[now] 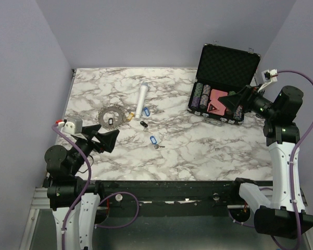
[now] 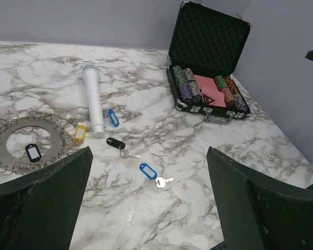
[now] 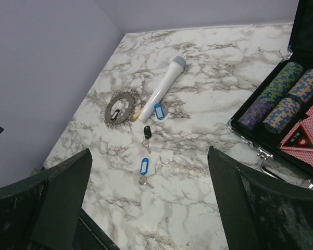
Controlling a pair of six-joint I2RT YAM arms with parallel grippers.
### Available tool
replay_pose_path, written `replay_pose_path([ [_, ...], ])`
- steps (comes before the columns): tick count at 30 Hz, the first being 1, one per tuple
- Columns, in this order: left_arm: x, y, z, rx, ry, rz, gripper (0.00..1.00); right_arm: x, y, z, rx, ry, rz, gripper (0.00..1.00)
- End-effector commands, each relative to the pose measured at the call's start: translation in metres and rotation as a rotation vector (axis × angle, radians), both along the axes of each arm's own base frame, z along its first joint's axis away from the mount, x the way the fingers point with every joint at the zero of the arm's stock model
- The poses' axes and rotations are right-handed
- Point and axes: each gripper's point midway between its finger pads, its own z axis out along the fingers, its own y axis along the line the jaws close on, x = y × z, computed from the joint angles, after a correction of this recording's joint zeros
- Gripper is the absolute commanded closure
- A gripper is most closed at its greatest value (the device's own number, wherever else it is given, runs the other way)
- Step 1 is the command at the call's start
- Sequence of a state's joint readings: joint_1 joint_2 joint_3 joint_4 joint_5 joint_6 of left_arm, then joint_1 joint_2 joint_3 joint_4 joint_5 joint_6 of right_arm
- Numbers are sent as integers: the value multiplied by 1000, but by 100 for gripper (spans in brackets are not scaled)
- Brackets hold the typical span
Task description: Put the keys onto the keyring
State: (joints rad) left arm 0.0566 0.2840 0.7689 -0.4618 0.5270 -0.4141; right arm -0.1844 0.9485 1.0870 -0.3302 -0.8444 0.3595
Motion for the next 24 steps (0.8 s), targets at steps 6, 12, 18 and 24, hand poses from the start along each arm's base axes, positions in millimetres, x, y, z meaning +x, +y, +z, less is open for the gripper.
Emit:
replay_pose_path([
  [6, 1, 4, -2, 12, -6, 24, 1, 9, -10, -3, 9, 16, -81, 0],
  [12, 1, 4, -3, 17, 0, 26, 1, 4, -2, -2, 17, 9, -21, 0],
  [18, 0, 5, -8, 26, 8, 30, 1, 4, -3, -2, 13, 5, -21, 0],
  [24, 0, 5, -9, 29, 10, 30, 1, 3, -1, -1, 13, 3, -7, 0],
])
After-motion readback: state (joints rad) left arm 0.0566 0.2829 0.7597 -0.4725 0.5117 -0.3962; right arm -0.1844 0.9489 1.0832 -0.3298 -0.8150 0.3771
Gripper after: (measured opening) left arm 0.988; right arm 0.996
